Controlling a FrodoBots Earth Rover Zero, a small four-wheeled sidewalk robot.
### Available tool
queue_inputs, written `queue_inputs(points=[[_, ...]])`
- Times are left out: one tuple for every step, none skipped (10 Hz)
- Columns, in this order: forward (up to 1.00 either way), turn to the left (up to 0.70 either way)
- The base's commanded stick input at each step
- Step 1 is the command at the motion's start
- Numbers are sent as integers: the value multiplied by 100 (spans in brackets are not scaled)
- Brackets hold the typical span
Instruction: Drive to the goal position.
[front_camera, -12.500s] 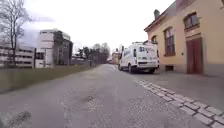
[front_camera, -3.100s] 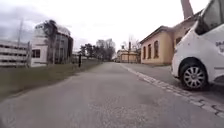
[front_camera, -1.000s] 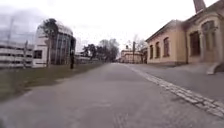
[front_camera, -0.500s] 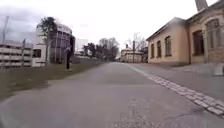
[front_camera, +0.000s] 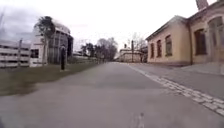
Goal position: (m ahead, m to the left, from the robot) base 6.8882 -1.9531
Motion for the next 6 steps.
queue_inputs(points=[[100,0],[100,0],[100,0],[100,0],[100,0],[100,0]])
